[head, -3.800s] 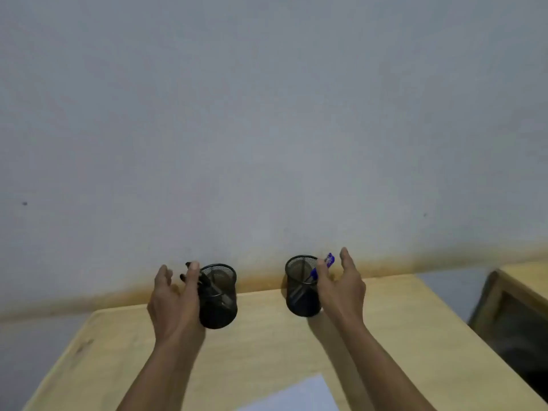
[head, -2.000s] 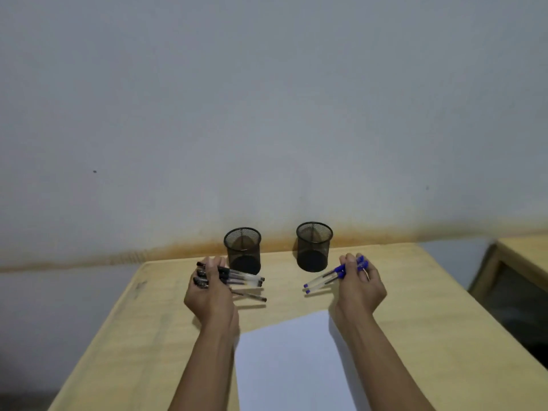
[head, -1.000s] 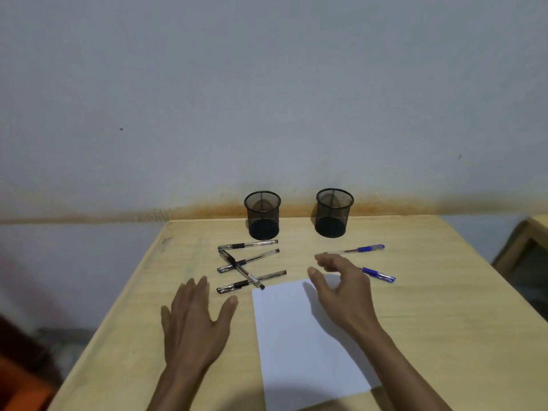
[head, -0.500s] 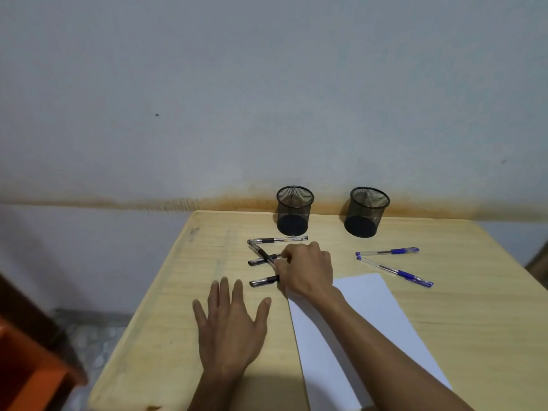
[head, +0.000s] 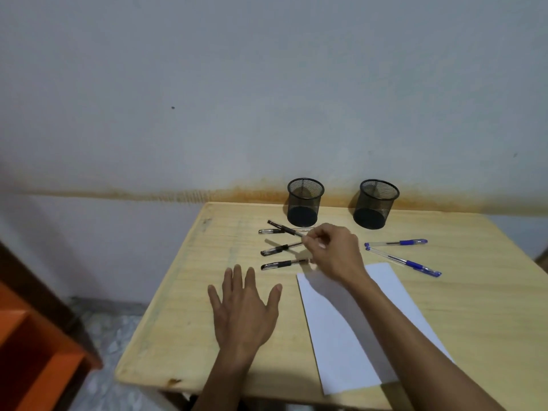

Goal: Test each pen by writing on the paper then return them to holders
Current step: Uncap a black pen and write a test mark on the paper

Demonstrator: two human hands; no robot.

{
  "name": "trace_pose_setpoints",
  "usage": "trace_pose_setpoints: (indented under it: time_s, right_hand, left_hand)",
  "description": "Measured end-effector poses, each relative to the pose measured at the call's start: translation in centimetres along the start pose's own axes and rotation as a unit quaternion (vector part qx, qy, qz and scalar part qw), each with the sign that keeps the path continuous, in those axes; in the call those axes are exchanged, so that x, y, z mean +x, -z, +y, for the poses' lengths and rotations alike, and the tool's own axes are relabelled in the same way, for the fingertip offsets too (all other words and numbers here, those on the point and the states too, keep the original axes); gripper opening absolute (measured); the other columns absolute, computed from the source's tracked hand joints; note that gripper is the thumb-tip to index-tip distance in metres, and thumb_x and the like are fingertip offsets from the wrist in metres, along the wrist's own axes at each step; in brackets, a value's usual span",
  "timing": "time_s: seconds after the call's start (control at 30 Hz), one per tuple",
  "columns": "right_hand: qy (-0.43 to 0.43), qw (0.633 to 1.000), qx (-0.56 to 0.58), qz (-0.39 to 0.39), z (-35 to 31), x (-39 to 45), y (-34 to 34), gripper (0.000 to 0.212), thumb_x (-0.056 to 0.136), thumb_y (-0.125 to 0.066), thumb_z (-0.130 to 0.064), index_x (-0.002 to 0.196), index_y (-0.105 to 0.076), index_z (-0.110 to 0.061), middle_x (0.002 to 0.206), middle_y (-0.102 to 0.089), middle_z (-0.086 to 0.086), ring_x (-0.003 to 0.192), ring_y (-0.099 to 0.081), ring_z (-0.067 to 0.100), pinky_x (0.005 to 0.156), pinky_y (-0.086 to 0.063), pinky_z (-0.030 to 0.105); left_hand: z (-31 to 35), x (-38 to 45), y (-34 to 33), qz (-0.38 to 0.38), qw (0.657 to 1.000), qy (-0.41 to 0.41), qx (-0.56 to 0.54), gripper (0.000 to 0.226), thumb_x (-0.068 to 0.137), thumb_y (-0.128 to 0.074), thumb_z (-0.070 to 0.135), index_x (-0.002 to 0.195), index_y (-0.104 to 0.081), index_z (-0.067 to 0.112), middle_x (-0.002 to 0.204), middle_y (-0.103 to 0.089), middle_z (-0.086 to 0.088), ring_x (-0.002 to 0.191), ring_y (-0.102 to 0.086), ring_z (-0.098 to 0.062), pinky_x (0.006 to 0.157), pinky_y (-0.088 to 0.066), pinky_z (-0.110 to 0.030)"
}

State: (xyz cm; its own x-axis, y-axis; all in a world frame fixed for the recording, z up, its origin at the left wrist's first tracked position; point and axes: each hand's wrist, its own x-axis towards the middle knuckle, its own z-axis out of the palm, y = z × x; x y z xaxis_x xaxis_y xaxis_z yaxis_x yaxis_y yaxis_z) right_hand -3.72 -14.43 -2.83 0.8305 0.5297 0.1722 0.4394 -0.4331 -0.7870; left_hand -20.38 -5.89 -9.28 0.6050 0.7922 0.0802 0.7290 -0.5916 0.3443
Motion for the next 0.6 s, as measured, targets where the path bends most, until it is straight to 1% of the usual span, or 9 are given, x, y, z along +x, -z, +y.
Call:
trace_pose_setpoints:
  time_s: [0.1,0.2,0.27,0.3,0.37,0.43,0.5,0.57,0.6]
  right_hand:
    - [-0.040,0.988,0.140,0.052,0.9,-2.3,4.2,0.010,0.083,-0.083,-0.025,0.089,-0.077,-0.020,0.083,-0.075,-0.006,0.081,-0.071,0.012,0.074,-0.058,0.031]
    - [-0.098,0.957,0.264,0.067,2.3,-4.6,7.7,0.013,0.081,-0.084,-0.021,0.091,-0.076,-0.019,0.084,-0.076,0.000,0.079,-0.072,0.015,0.067,-0.058,0.026]
    - [-0.118,0.935,0.326,0.073,3.2,-5.7,9.3,0.017,0.080,-0.085,-0.019,0.094,-0.077,-0.014,0.086,-0.075,0.003,0.079,-0.071,0.016,0.066,-0.056,0.024]
    - [-0.121,0.924,0.354,0.077,3.7,-6.2,9.8,0.018,0.079,-0.086,-0.019,0.094,-0.077,-0.012,0.085,-0.075,0.003,0.078,-0.070,0.015,0.066,-0.056,0.023]
    - [-0.128,0.899,0.411,0.083,4.3,-7.0,10.7,0.018,0.081,-0.083,-0.019,0.094,-0.077,-0.008,0.084,-0.074,0.005,0.076,-0.071,0.015,0.067,-0.057,0.023]
    - [-0.135,0.879,0.451,0.081,4.7,-7.8,11.1,0.016,0.087,-0.077,-0.020,0.096,-0.075,-0.006,0.084,-0.077,0.005,0.078,-0.075,0.017,0.068,-0.059,0.023]
    - [-0.127,0.876,0.460,0.073,4.8,-8.1,11.1,0.015,0.092,-0.072,-0.020,0.098,-0.073,-0.006,0.083,-0.079,0.006,0.079,-0.077,0.018,0.068,-0.061,0.024]
    - [-0.122,0.874,0.465,0.078,4.5,-8.1,11.1,0.013,0.094,-0.069,-0.019,0.097,-0.071,-0.006,0.084,-0.079,0.009,0.076,-0.076,0.017,0.066,-0.060,0.023]
    - [-0.120,0.869,0.473,0.084,4.4,-8.0,11.0,0.013,0.095,-0.069,-0.019,0.096,-0.070,-0.006,0.085,-0.078,0.012,0.073,-0.075,0.016,0.065,-0.060,0.022]
  left_hand:
    - [0.2,-0.2,-0.1,0.016,0.999,0.005,-0.033,0.077,0.093,-0.031,0.070,0.152,-0.034,0.021,0.165,-0.019,0.000,0.154,-0.004,-0.017,0.123,0.002,-0.049]
    - [0.1,-0.1,-0.3,0.050,0.993,0.023,-0.103,0.069,0.092,-0.049,0.060,0.144,-0.047,0.015,0.157,-0.038,-0.003,0.150,-0.021,-0.018,0.124,-0.004,-0.047]
    - [0.4,-0.1,0.1,0.072,0.981,0.045,-0.172,0.059,0.090,-0.059,0.051,0.137,-0.054,0.015,0.145,-0.054,-0.004,0.141,-0.040,-0.021,0.123,-0.012,-0.049]
    - [0.8,-0.4,0.6,0.088,0.973,0.052,-0.209,0.054,0.089,-0.062,0.047,0.133,-0.056,0.017,0.138,-0.060,-0.003,0.134,-0.049,-0.021,0.121,-0.019,-0.051]
    - [2.2,-1.2,1.9,0.127,0.952,0.049,-0.274,0.045,0.089,-0.065,0.040,0.130,-0.058,0.024,0.131,-0.064,-0.002,0.125,-0.057,-0.019,0.114,-0.034,-0.049]
    - [4.3,-2.3,3.3,0.148,0.942,0.007,-0.302,0.041,0.091,-0.065,0.035,0.132,-0.058,0.032,0.134,-0.060,0.001,0.128,-0.052,-0.018,0.108,-0.040,-0.042]
    - [6.5,-2.9,4.4,0.128,0.941,-0.090,-0.301,0.041,0.092,-0.065,0.040,0.132,-0.058,0.037,0.133,-0.058,0.011,0.128,-0.050,-0.014,0.106,-0.042,-0.039]
    - [8.4,-2.9,4.5,0.073,0.945,-0.179,-0.265,0.045,0.088,-0.061,0.054,0.130,-0.060,0.040,0.128,-0.062,0.019,0.122,-0.052,-0.006,0.108,-0.040,-0.045]
    - [9.2,-2.7,4.4,0.060,0.944,-0.212,-0.246,0.046,0.086,-0.059,0.059,0.128,-0.063,0.040,0.125,-0.064,0.021,0.118,-0.053,-0.002,0.108,-0.039,-0.049]
